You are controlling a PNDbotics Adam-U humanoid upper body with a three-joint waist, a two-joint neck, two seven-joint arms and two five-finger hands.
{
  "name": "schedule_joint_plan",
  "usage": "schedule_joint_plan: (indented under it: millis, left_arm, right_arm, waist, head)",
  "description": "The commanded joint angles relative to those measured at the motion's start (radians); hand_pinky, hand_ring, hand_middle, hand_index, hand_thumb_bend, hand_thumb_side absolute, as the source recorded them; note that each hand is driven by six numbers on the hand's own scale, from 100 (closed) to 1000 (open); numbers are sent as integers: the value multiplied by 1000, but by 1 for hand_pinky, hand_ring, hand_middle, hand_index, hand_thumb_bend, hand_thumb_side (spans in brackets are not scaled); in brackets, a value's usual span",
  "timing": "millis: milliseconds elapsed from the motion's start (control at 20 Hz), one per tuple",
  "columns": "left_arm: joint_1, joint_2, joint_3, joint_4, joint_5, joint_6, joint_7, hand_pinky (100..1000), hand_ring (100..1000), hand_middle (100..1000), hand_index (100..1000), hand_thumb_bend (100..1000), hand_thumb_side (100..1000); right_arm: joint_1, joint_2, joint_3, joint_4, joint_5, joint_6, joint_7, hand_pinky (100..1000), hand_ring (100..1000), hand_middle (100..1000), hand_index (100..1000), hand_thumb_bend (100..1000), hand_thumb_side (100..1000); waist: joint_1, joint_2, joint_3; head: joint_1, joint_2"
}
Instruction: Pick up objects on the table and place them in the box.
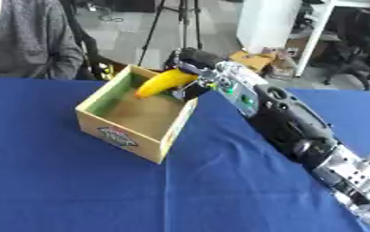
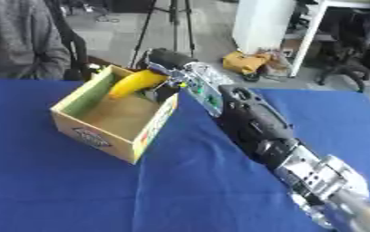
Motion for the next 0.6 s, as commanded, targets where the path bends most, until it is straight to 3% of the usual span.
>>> schedule_joint_plan:
  millis: [50, 300, 600]
  left_arm:
    - [-26, -4, -5, -28, 11, 2, -2, 576, 709, 524, 535, 240, 1000]
    - [-56, -21, 1, -42, 35, -3, 6, 561, 697, 520, 532, 242, 1000]
    - [-69, -26, 7, -50, 52, -7, 21, 561, 694, 518, 530, 244, 1000]
  right_arm:
    - [-11, -12, 0, -25, 1, -11, 1, 370, 210, 391, 583, 100, 102]
    - [-9, 23, 30, -13, 29, -41, 12, 376, 212, 395, 588, 100, 124]
    - [-6, 62, 53, 10, 50, -96, 23, 398, 231, 409, 595, 100, 166]
  waist:
    - [4, -9, 12]
    - [1, 7, 60]
    - [-2, 17, 77]
  head:
    - [-29, -19]
    - [-69, -34]
    - [-79, -45]
